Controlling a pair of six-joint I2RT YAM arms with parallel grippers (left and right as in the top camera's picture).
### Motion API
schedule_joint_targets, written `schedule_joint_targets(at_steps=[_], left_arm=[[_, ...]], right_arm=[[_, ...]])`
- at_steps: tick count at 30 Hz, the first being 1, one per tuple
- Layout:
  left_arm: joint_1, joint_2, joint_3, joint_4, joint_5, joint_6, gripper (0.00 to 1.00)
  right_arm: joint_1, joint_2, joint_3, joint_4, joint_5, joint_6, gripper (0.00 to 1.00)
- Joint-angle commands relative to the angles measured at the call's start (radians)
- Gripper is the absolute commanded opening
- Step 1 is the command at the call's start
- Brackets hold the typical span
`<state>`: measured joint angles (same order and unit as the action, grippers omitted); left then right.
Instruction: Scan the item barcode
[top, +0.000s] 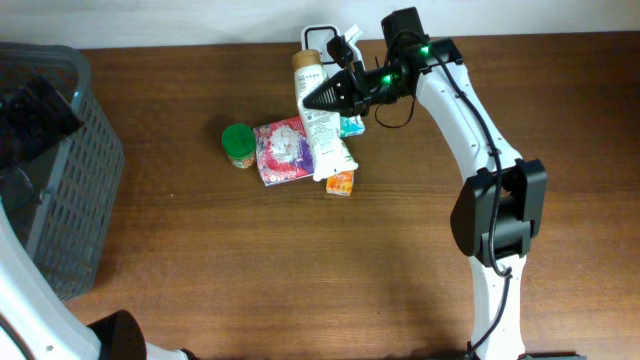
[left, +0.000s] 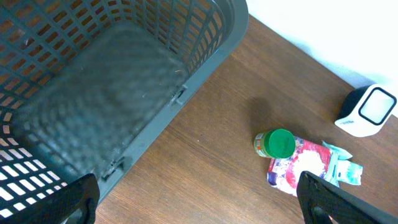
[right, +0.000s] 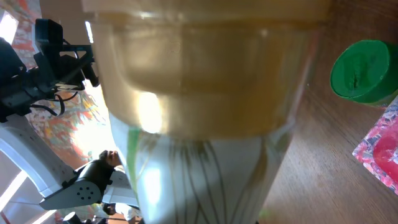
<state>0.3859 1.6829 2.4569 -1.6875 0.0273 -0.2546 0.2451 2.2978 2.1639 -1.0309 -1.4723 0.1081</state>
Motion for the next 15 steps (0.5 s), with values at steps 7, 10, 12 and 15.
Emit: schedule_joint_targets(at_steps=[7,10,12,15], left_arm=[[0.004,-0.007,-0.001,0.000,0.003,-0.010,0.99],[0.004,-0.007,-0.001,0.000,0.003,-0.010,0.99],[0.004,-0.007,-0.001,0.000,0.003,-0.010,0.99],[0.004,-0.007,-0.001,0.000,0.003,-0.010,0.99]], right_arm=[[0.006,-0.014,0.028,0.004,-0.042,0.000,0.04],[0.006,-0.014,0.028,0.004,-0.042,0.000,0.04],[0.006,-0.014,0.028,0.004,-0.042,0.000,0.04],[0.006,-0.014,0.028,0.004,-0.042,0.000,0.04]])
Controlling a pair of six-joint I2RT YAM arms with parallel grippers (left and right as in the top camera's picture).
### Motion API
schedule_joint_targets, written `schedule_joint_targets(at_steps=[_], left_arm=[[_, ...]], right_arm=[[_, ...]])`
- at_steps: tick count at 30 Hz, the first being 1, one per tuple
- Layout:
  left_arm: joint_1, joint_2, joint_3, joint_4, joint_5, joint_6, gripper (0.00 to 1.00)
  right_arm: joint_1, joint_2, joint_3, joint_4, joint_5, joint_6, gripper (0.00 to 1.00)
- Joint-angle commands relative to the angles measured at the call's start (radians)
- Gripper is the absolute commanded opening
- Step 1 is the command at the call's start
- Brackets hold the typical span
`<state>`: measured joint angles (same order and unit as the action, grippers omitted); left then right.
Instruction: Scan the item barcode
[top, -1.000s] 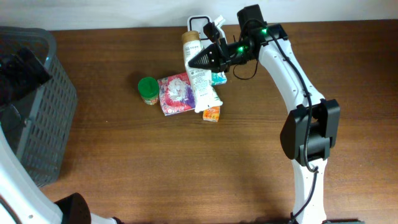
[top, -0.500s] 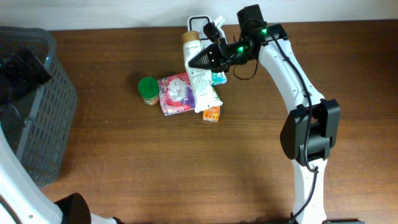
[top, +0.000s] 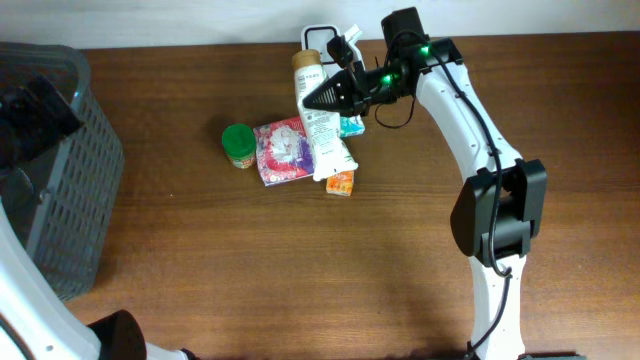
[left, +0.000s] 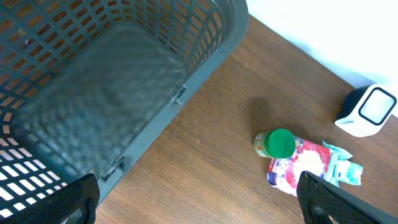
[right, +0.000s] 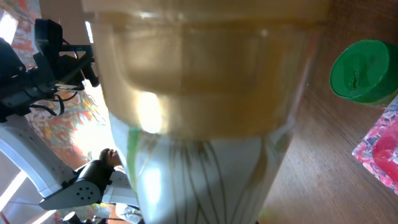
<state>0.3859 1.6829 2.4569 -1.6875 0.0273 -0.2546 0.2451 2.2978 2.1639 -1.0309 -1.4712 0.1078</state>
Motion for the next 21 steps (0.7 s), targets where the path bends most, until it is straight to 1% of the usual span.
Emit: schedule_joint_targets(at_steps=[1,8,9,10,11,12,14,16,18,19,20,21], left_arm=[[0.004,-0.007,-0.001,0.000,0.003,-0.010,0.99],[0.004,-0.007,-0.001,0.000,0.003,-0.010,0.99],[0.004,-0.007,-0.001,0.000,0.003,-0.010,0.99],[0.004,-0.007,-0.001,0.000,0.003,-0.010,0.99],[0.004,-0.007,-0.001,0.000,0.003,-0.009,0.99],[0.004,-0.007,-0.001,0.000,0.003,-0.009,0.99],[0.004,-0.007,-0.001,0.000,0.003,-0.010,0.99],[0.004,-0.007,-0.001,0.000,0.003,-0.010,0.99],[0.004,-0.007,-0.001,0.000,0.003,-0.010,0.99],[0.004,-0.007,-0.001,0.000,0.003,-0.010,0.99],[0.004,-0.007,-0.001,0.000,0.003,-0.010,0.99],[0.004,-0.007,-0.001,0.000,0.003,-0.010,0.99]], right_arm=[[0.006,-0.014,0.028,0.004,-0.043,0.000,0.04],[0.006,-0.014,0.028,0.004,-0.035,0.001,0.04],[0.006,-0.014,0.028,0.003,-0.026,0.001,0.04],[0.006,-0.014,0.028,0.000,0.032,0.005,0.04],[0.006,-0.014,0.028,-0.016,0.150,0.023,0.04],[0.006,-0.014,0.028,-0.060,0.392,0.098,0.04],[0.006,-0.014,0.028,-0.163,0.847,0.164,0.04],[-0.005,-0.014,0.028,-0.274,1.250,0.204,0.04],[-0.010,-0.014,0.028,-0.386,1.687,0.306,0.04],[-0.010,-0.014,0.022,-0.399,1.792,0.332,0.04],[-0.009,-0.014,0.008,-0.397,1.831,0.348,0.04],[-0.009,-0.013,-0.048,-0.362,1.846,0.348,0.04]])
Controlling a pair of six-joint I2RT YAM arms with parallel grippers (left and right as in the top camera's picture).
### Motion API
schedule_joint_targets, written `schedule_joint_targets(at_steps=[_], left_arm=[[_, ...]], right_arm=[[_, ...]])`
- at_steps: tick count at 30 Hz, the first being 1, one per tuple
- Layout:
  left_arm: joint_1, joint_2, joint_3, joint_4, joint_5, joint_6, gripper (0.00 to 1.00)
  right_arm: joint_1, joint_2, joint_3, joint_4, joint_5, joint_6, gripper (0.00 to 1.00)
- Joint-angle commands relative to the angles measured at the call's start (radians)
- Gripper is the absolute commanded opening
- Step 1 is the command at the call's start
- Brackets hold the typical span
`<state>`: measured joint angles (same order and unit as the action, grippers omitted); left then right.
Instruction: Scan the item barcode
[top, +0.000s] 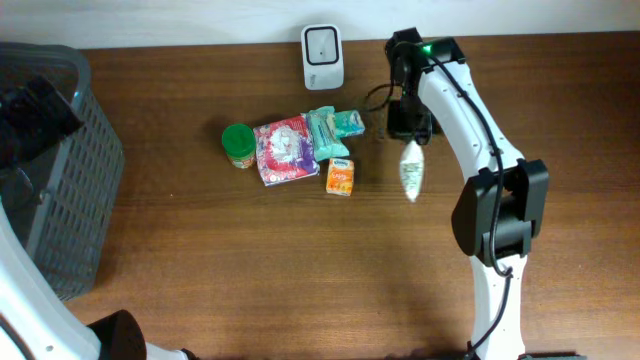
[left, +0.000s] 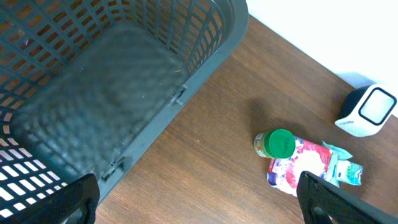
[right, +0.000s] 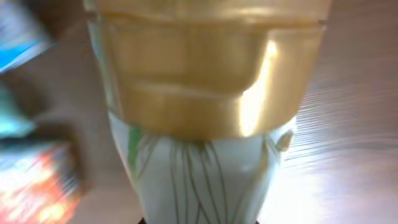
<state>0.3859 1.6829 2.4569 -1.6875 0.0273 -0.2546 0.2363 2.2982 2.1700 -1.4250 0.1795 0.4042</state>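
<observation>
My right gripper (top: 408, 128) is shut on a white tube with a gold cap (top: 410, 172), which points toward the table's front, right of the pile of items. In the right wrist view the tube (right: 205, 93) fills the frame and hides the fingers. The white scanner (top: 322, 45) stands at the back edge, uncovered. My left gripper (left: 196, 208) hangs open and empty above the grey basket (left: 112, 93), far from the tube.
A green-lidded jar (top: 238, 143), a red pouch (top: 285, 148), a teal packet (top: 333, 124) and a small orange box (top: 340, 176) lie together in front of the scanner. The grey basket (top: 60, 170) stands at the left edge.
My right gripper has moved right and toward the front with the tube, away from the scanner. The tube pointed left over the pile; now it points forward. The left arm has not moved.
At both earlier moments my right gripper held the tube lying across the pile, its cap end by the scanner, with no change between them. Now the tube hangs right of the pile and the scanner shows in full.
</observation>
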Motion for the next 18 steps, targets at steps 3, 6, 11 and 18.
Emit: schedule_joint_targets(at_steps=[3,6,11,18], left_arm=[[0.004,-0.007,-0.001,0.000,0.003,-0.010,0.99],[0.004,-0.007,-0.001,0.000,0.003,-0.010,0.99],[0.004,-0.007,-0.001,0.000,0.003,-0.010,0.99],[0.004,-0.007,-0.001,0.000,0.003,-0.010,0.99]], right_arm=[[0.022,-0.014,-0.235,0.162,0.188,0.076,0.06],[0.080,-0.014,-0.285,0.227,0.163,0.075,0.16],[0.156,-0.014,-0.209,0.217,-0.031,0.037,0.88],[0.057,-0.014,-0.028,-0.034,-0.185,-0.207,0.99]])
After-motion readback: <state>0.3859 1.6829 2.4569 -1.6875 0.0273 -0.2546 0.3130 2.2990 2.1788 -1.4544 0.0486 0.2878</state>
